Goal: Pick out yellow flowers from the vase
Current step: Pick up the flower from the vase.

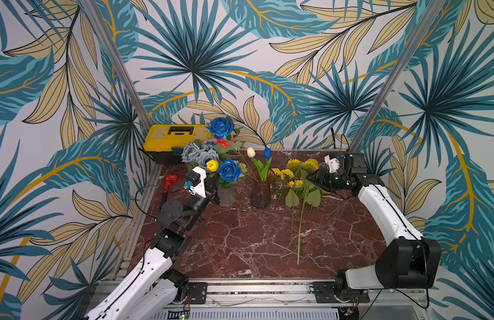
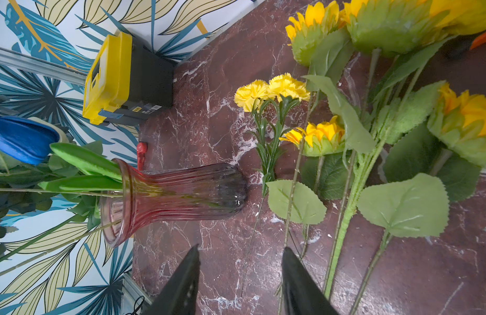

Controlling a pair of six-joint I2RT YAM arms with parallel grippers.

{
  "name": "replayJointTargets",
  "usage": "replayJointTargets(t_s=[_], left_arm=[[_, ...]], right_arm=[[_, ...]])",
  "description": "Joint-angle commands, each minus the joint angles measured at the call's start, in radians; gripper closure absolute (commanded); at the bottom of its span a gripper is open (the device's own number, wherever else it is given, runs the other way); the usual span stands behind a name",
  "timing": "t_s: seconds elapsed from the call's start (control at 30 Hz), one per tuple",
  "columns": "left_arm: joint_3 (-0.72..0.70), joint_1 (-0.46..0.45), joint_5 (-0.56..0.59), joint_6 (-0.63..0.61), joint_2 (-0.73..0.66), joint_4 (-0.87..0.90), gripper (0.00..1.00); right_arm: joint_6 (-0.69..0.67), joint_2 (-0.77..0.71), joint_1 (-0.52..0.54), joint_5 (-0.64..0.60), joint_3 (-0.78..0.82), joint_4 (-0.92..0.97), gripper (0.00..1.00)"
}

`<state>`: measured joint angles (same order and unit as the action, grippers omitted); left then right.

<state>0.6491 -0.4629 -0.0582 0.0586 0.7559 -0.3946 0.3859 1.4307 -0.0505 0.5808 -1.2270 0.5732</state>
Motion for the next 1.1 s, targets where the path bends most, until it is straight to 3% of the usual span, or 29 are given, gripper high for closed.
replayJointTargets(t_s=[0.0, 0.37, 0.7, 0.87, 1.07], left_arm=[[0.045, 0.007, -0.006, 0.006, -0.043, 0.064, 0.91], [0.166, 0.013, 0.011, 0.013, -0.068, 0.161, 0.91], [0.382, 0.014, -0.044, -0.011, -0.118, 0.501, 0.91], [0.469, 0.014, -0.166, -0.007, -0.168, 0.703, 0.91], [0.543, 0.015, -0.504, 0.033, -0.194, 0.788, 0.91]], right_arm=[[0.004, -0.03, 0.005, 0.018, 0.028, -0.009, 0.51], [0.004, -0.033, 0.005, 0.024, 0.031, -0.007, 0.5], [0.001, -0.033, 0.005, 0.03, 0.034, -0.002, 0.5], [0.003, -0.035, 0.005, 0.04, 0.034, -0.004, 0.5], [-0.019, -0.054, 0.006, 0.021, 0.052, 0.0, 0.5]])
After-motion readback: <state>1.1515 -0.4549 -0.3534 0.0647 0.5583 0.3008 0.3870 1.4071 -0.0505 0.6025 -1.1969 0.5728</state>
